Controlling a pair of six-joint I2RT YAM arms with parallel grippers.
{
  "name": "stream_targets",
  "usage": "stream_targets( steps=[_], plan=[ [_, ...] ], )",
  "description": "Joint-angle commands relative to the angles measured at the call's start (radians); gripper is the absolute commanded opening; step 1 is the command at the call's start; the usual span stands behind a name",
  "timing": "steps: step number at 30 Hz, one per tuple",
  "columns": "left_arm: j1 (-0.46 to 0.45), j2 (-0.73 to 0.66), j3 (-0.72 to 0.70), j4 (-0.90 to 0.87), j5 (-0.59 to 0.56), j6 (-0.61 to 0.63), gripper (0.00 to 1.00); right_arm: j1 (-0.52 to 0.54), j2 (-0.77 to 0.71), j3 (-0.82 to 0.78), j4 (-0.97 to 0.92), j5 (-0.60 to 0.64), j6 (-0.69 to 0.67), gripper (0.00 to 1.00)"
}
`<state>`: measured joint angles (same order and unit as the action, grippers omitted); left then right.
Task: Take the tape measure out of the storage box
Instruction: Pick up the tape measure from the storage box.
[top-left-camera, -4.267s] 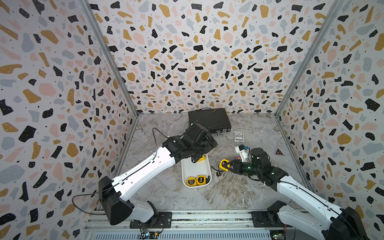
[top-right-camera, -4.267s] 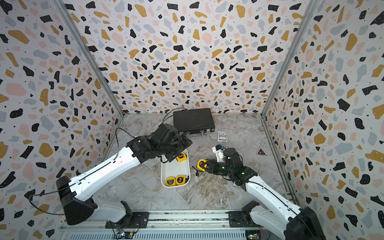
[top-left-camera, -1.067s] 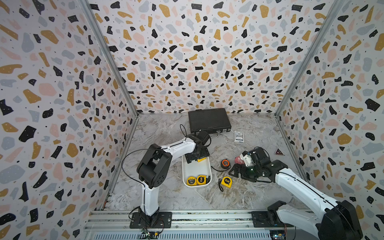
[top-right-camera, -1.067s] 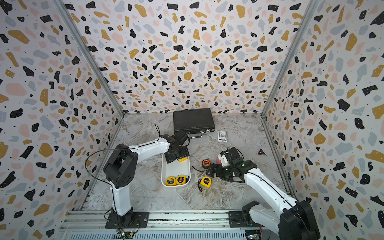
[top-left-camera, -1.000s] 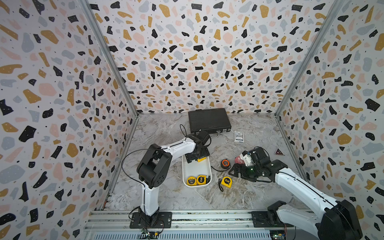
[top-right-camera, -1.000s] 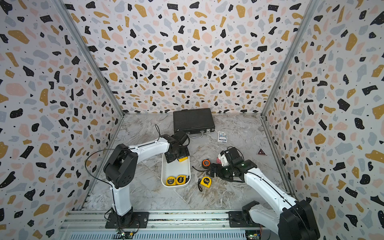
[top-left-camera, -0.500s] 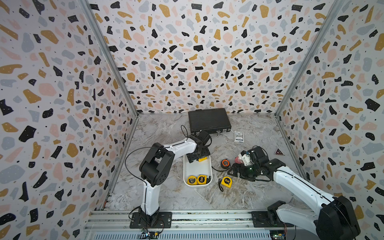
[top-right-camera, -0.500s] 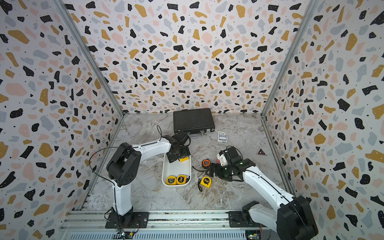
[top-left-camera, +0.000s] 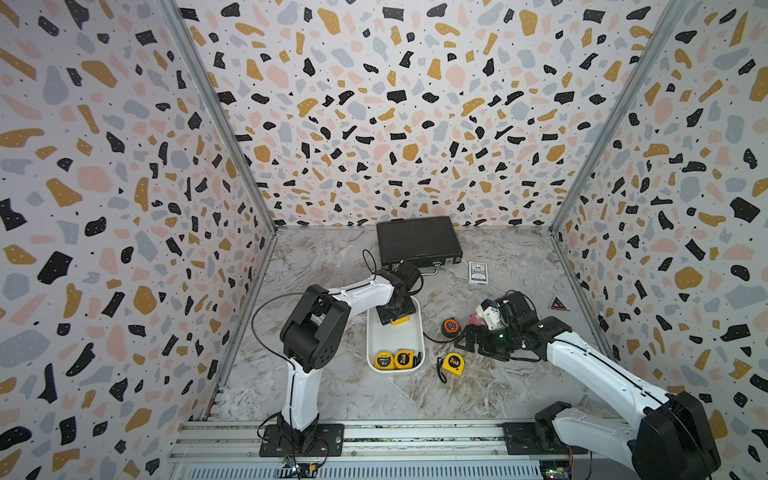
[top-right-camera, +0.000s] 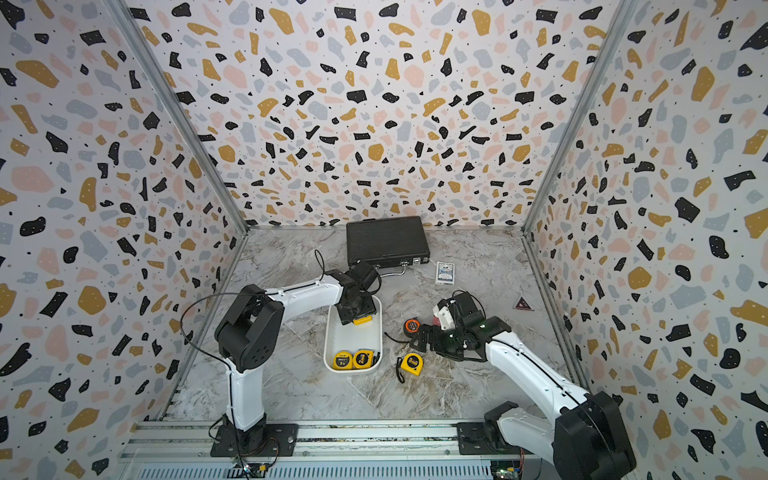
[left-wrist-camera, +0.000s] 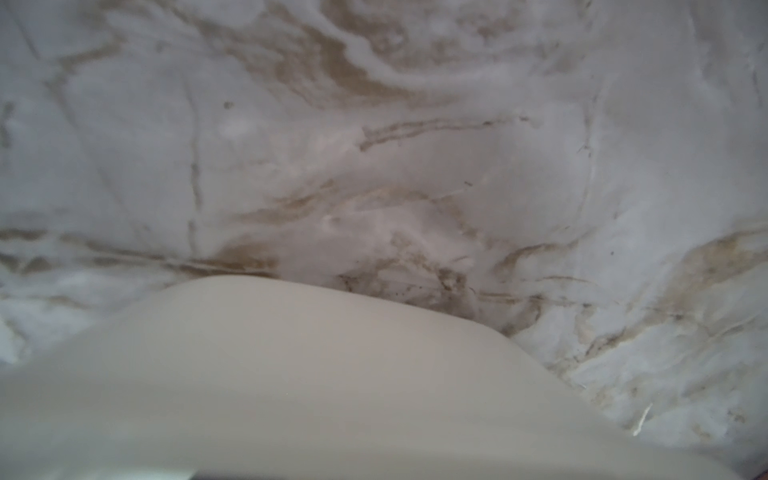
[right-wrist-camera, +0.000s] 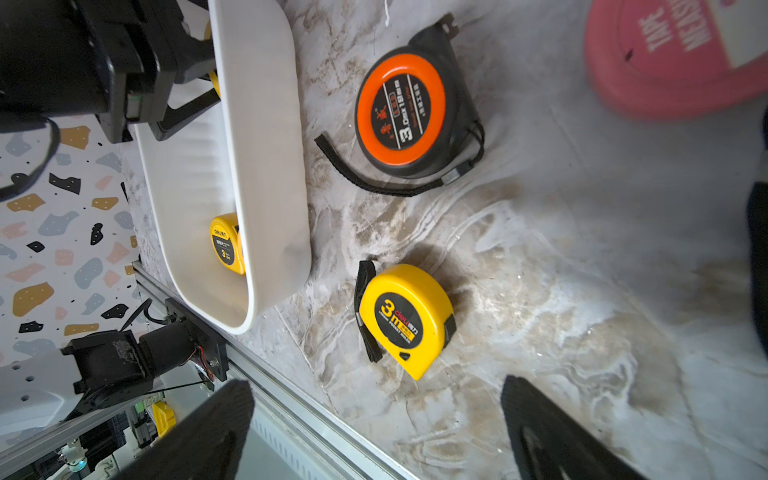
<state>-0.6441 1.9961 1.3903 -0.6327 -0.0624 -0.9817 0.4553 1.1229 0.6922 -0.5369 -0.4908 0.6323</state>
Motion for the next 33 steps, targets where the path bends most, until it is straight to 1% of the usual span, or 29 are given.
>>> stream_targets(
  steps=[1, 7, 8, 9, 17, 21, 26, 33],
  plan=[
    [0.002, 0.02, 0.009, -0.039, 0.009, 0.008, 0.53, -0.003, -0.006, 0.03, 0.006, -0.011, 0.008, 0.99],
    [0.001, -0.052, -0.012, -0.048, 0.013, -0.009, 0.1, -0.003, -0.018, 0.026, 0.021, -0.02, 0.014, 0.99],
    [0.002, -0.072, -0.014, -0.053, 0.013, -0.014, 0.04, -0.002, -0.021, 0.026, 0.031, -0.022, 0.019, 0.99],
    [0.001, -0.095, -0.018, -0.059, 0.016, -0.018, 0.0, -0.001, -0.024, 0.027, 0.041, -0.024, 0.022, 0.99],
    [-0.001, -0.305, -0.058, -0.079, 0.061, -0.111, 0.0, 0.011, -0.056, 0.032, 0.157, -0.022, 0.055, 0.99],
    [-0.016, -0.391, -0.053, -0.082, 0.082, -0.182, 0.0, 0.045, -0.077, 0.046, 0.228, 0.015, 0.055, 1.0],
    [-0.058, -0.447, -0.045, -0.039, 0.121, -0.293, 0.0, 0.093, -0.095, 0.062, 0.348, 0.066, 0.057, 0.99],
    [-0.124, -0.46, -0.017, 0.064, 0.162, -0.421, 0.0, 0.119, -0.1, 0.042, 0.485, 0.099, 0.08, 0.99]
  ],
)
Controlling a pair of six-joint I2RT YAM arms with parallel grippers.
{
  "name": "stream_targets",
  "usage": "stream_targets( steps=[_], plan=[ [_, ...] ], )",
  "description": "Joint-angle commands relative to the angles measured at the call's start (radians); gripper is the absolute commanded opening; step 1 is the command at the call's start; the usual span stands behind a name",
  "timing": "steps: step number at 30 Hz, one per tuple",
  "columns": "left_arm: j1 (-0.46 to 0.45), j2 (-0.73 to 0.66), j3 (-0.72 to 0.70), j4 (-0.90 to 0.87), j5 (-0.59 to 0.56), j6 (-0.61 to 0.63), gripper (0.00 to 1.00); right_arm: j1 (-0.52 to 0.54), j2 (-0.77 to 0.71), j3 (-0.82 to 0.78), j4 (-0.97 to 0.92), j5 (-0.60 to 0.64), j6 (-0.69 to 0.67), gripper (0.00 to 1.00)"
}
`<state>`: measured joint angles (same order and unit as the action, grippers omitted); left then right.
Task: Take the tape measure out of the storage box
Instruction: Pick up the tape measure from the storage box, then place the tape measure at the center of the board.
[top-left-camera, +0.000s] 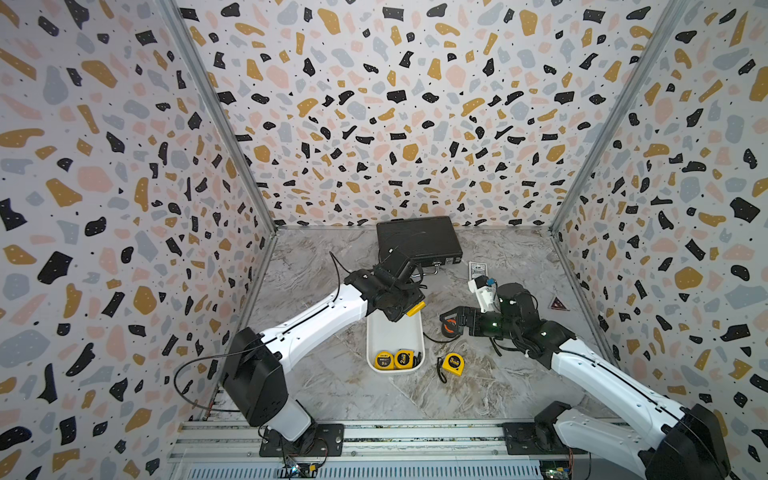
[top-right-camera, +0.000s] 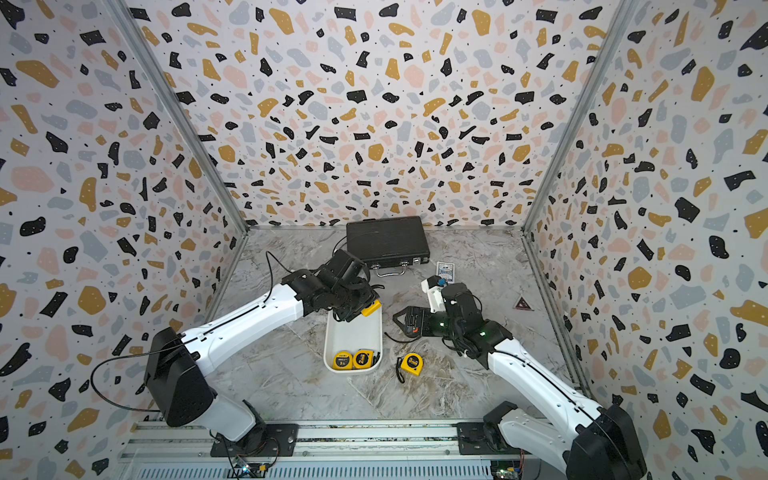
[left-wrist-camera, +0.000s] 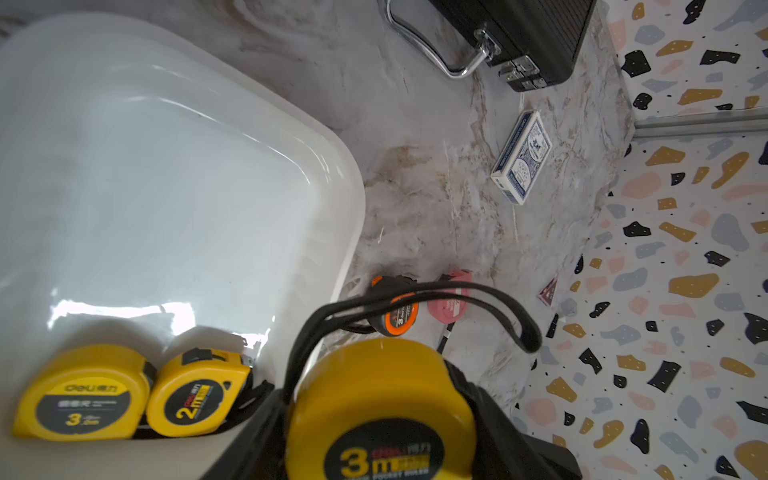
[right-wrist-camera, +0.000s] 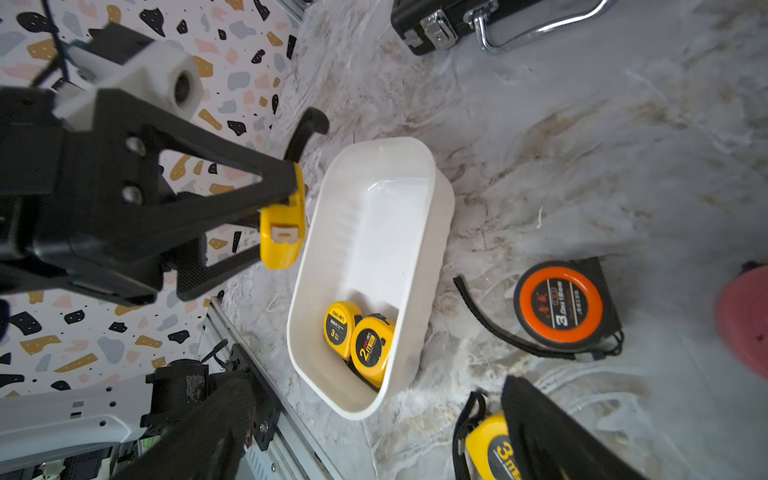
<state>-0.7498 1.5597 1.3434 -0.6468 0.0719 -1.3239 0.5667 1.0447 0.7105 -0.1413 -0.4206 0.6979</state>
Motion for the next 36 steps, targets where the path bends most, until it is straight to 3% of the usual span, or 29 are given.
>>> stream_targets(
  steps=[1, 8, 17, 26, 36],
  plan=[
    [-0.026, -0.024, 0.03, 0.095, 0.033, -0.092, 0.0, 0.009, -0.022, 0.02, 0.105, 0.029, 0.014, 0.99],
    [-0.077, 0.0, 0.059, 0.149, 0.054, -0.148, 0.0, 0.019, -0.032, 0.004, 0.168, 0.045, 0.018, 0.97],
    [-0.117, 0.024, 0.062, 0.222, 0.078, -0.199, 0.0, 0.02, -0.035, -0.028, 0.206, 0.041, 0.029, 0.86],
    [-0.126, 0.016, 0.062, 0.247, 0.104, -0.211, 0.0, 0.02, -0.033, -0.062, 0.262, 0.042, 0.044, 0.6],
    [-0.128, 0.03, 0.054, 0.286, 0.132, -0.23, 0.0, 0.019, -0.049, -0.06, 0.24, 0.06, 0.047, 0.22]
  ],
)
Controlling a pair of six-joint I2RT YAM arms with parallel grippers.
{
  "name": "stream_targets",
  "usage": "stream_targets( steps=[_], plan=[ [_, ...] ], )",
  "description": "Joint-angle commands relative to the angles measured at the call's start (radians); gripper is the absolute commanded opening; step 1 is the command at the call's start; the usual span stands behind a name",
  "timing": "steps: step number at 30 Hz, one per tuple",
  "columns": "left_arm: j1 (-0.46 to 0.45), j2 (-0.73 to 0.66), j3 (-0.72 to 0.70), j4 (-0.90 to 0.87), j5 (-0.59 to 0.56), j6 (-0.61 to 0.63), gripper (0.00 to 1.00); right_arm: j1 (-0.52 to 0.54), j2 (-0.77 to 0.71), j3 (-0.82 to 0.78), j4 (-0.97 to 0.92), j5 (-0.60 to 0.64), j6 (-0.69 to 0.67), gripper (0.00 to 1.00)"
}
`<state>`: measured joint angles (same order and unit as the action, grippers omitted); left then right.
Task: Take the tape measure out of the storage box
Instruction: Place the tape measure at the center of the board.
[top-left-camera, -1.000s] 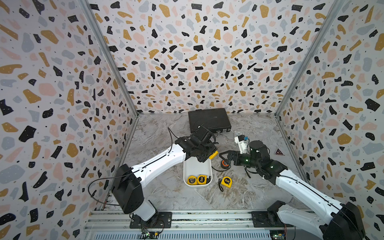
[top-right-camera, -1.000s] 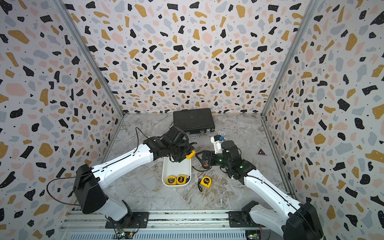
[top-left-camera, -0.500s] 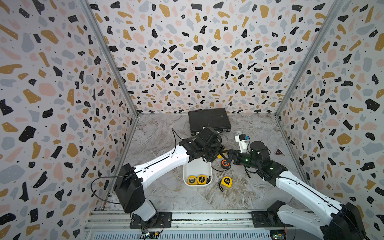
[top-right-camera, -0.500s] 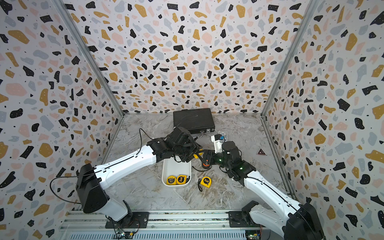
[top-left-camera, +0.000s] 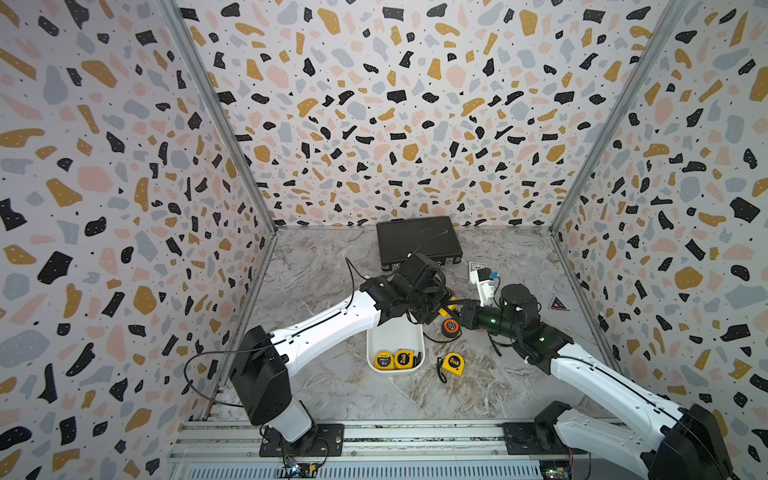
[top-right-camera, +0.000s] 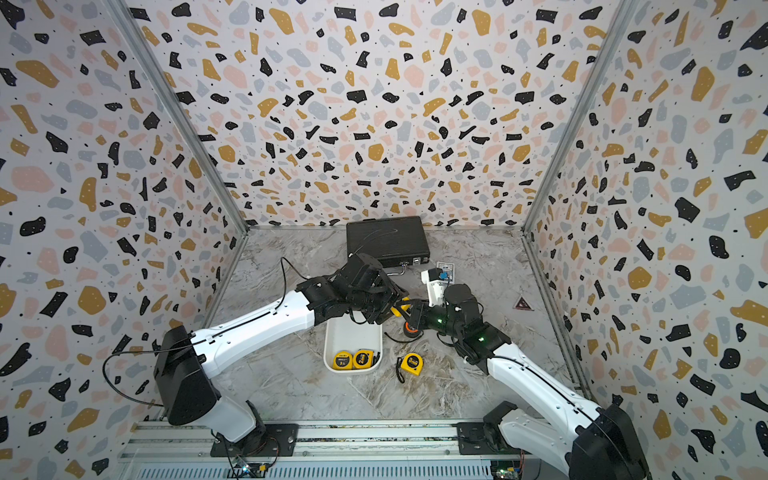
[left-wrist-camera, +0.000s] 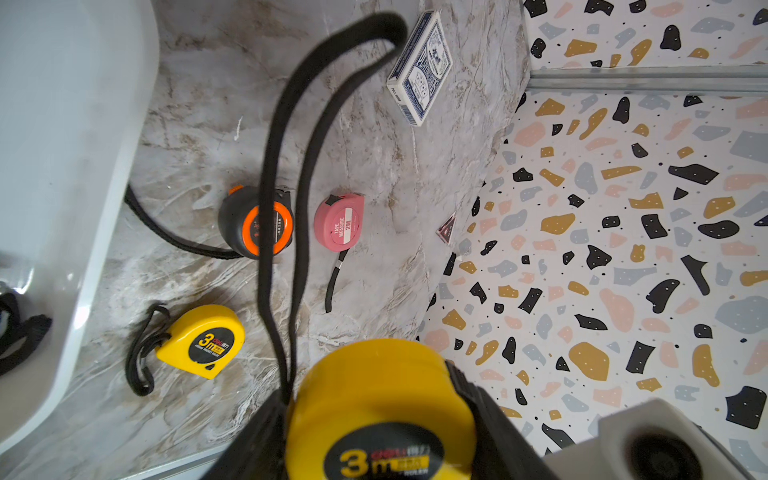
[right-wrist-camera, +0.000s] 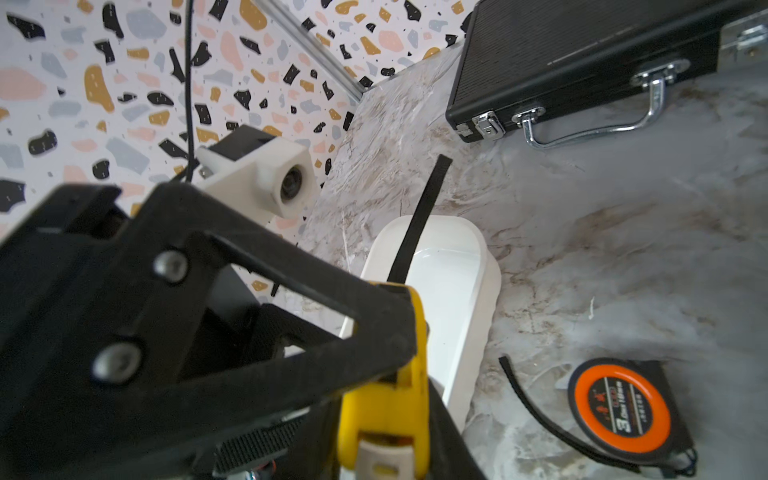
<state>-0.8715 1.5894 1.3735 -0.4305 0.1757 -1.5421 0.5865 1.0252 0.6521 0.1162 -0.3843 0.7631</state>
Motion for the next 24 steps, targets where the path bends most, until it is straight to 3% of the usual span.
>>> stream_targets(
  steps=[1, 2, 4, 6, 8, 9, 17, 24],
  plan=[
    [-0.006, 0.001, 0.023, 0.077, 0.03, -0.012, 0.0, 0.0, -0.035, -0.003, -0.026, 0.026, -0.017, 0.2],
    [-0.007, 0.003, 0.021, 0.082, 0.031, -0.011, 0.06, -0.001, -0.041, -0.005, -0.038, 0.029, -0.018, 0.19],
    [-0.006, 0.005, 0.02, 0.083, 0.026, 0.001, 0.46, -0.004, -0.055, -0.01, -0.06, 0.034, -0.014, 0.17],
    [-0.005, 0.0, 0.019, 0.077, 0.008, 0.019, 0.76, -0.014, -0.07, -0.02, -0.086, 0.029, -0.005, 0.16],
    [-0.003, -0.004, 0.021, 0.047, -0.006, 0.047, 0.97, -0.035, -0.087, -0.029, -0.123, 0.017, 0.007, 0.16],
    [-0.001, -0.005, 0.024, 0.025, -0.015, 0.063, 1.0, -0.049, -0.1, -0.034, -0.147, 0.005, 0.012, 0.16],
    [0.017, -0.061, -0.06, -0.015, -0.033, 0.102, 1.0, -0.233, -0.183, -0.106, -0.387, -0.122, 0.041, 0.15],
    [0.037, -0.11, -0.116, -0.039, -0.041, 0.122, 1.0, -0.332, -0.184, -0.187, -0.492, -0.204, 0.064, 0.13]
  ],
)
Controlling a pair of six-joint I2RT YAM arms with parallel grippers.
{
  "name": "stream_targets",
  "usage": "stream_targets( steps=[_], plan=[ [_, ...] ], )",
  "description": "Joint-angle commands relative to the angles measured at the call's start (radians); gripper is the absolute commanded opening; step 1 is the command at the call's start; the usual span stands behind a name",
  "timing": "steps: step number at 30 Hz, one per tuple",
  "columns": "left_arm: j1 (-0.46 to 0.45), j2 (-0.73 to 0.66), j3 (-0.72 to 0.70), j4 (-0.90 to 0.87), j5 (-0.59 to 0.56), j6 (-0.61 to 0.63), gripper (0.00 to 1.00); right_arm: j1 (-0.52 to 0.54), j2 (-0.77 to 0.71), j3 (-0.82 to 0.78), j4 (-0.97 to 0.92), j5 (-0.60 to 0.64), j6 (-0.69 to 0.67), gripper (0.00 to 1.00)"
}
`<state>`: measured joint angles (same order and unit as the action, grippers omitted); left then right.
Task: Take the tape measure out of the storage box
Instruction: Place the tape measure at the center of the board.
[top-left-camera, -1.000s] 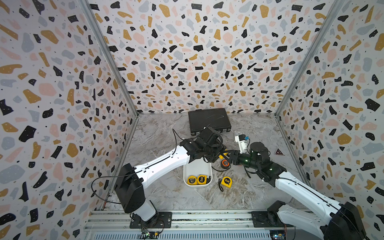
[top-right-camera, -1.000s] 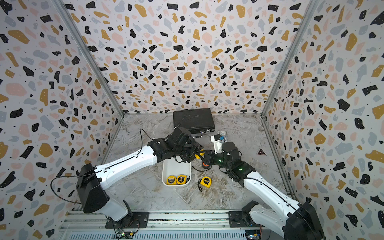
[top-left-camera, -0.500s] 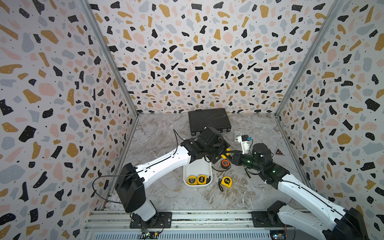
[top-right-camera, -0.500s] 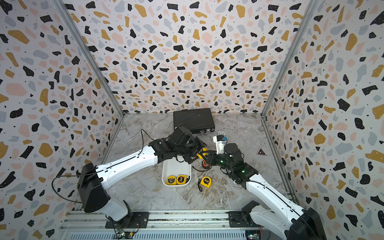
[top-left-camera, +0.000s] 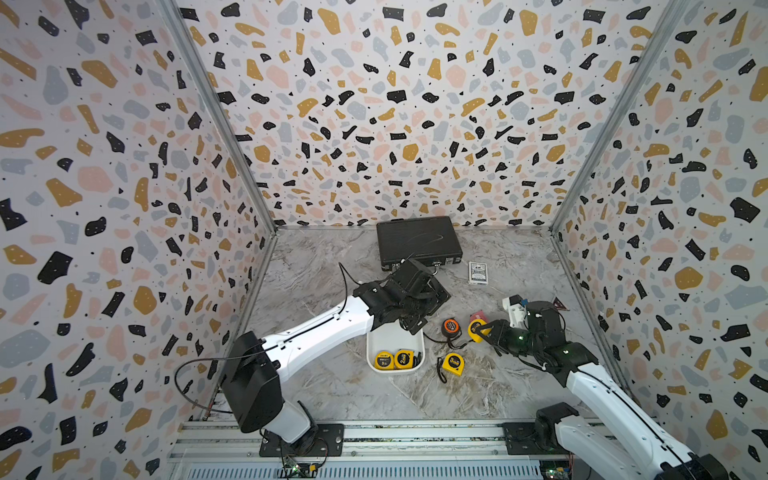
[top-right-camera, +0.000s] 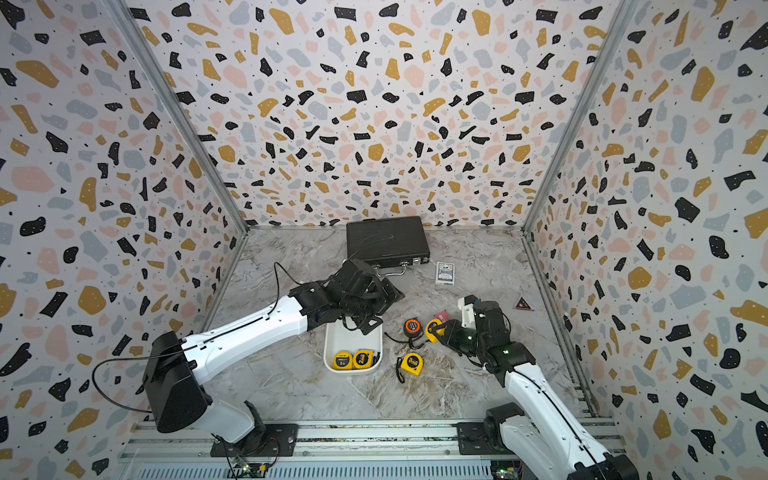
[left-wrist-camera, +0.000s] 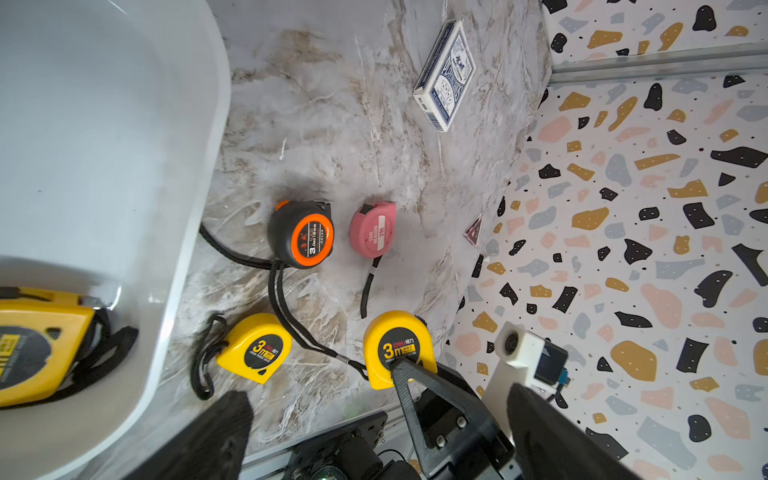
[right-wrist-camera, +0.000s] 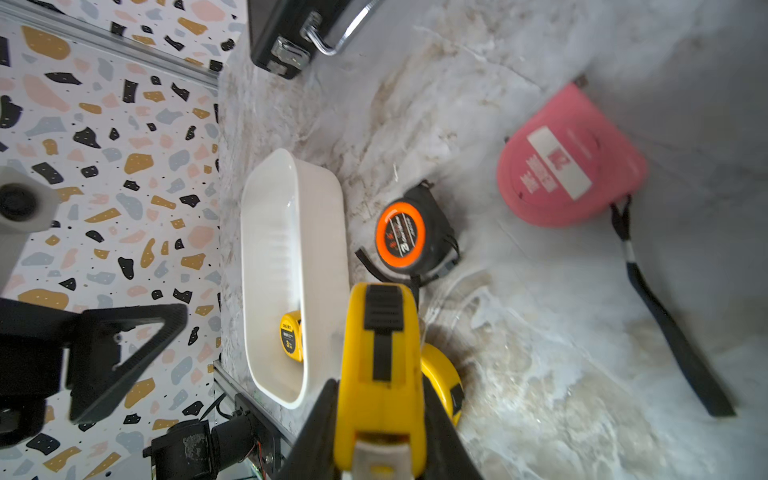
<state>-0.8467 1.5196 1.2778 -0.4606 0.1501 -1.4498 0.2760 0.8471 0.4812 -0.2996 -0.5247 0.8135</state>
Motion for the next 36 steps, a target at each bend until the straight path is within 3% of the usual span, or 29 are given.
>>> stream_targets(
  steps=[1, 22, 24, 29, 36],
  plan=[
    [0.015, -0.046, -0.026, -0.011, -0.018, 0.034, 1.0, -0.03, 0.004, -0.03, -0.083, -0.073, 0.012, 0.13],
    [0.042, -0.094, -0.08, -0.041, -0.036, 0.066, 1.0, -0.056, 0.179, -0.122, 0.007, -0.108, 0.02, 0.18],
    [0.043, -0.099, -0.083, -0.042, -0.041, 0.068, 1.0, -0.057, 0.182, -0.126, -0.011, -0.107, 0.007, 0.23],
    [0.045, -0.105, -0.093, -0.044, -0.046, 0.066, 1.0, -0.058, 0.162, -0.127, -0.073, -0.098, -0.019, 0.48],
    [0.048, -0.12, -0.106, -0.063, -0.062, 0.074, 1.0, -0.058, 0.102, -0.126, -0.184, -0.073, -0.046, 0.64]
  ],
)
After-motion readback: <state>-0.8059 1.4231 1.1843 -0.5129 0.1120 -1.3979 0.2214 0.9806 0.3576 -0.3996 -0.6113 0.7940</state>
